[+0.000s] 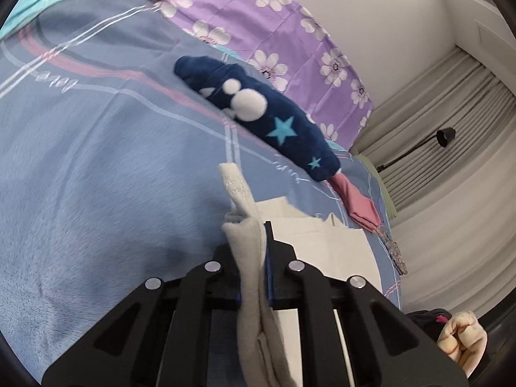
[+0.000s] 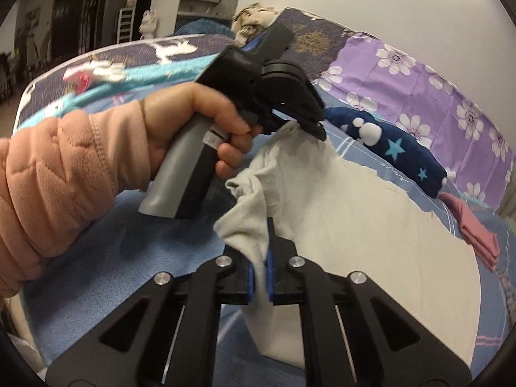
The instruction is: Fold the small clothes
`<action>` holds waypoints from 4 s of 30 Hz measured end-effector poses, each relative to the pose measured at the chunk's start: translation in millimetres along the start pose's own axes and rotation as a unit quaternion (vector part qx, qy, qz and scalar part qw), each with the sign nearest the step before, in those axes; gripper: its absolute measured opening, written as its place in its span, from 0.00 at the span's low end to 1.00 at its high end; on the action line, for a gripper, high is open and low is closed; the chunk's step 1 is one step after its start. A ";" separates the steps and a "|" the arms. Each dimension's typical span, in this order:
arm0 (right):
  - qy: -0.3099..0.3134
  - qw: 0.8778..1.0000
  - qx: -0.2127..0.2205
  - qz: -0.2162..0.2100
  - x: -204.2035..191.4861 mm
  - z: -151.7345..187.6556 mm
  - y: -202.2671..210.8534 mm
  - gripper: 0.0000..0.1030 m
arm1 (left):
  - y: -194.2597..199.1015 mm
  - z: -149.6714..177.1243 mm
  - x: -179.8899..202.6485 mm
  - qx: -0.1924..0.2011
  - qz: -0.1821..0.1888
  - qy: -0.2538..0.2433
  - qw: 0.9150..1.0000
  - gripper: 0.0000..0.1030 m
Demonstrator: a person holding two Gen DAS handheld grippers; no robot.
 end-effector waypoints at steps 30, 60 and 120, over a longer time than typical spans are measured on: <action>-0.389 0.915 0.031 -0.099 279.4 161.9 83.8 0.05 | -197.1 36.7 264.3 -0.096 -0.057 -0.183 0.977 0.08; -0.492 0.857 0.011 -0.154 301.8 245.5 79.2 0.09 | -125.0 147.4 282.2 -0.049 -0.149 -0.382 0.911 0.69; -0.290 0.954 -0.074 0.039 355.0 151.1 -0.4 0.06 | -136.6 177.1 204.1 -0.061 -0.218 -0.378 0.897 0.22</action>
Point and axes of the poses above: each gripper's, at about its wrist camera, not at the fingertips, and y roughly against the way its jaws point, x to its right, z to its underside, the point moved 6 cm from there along -y, roughly the way its jaws point, and after that the axes turned 5 degrees about -x, right-handed, at the moved point
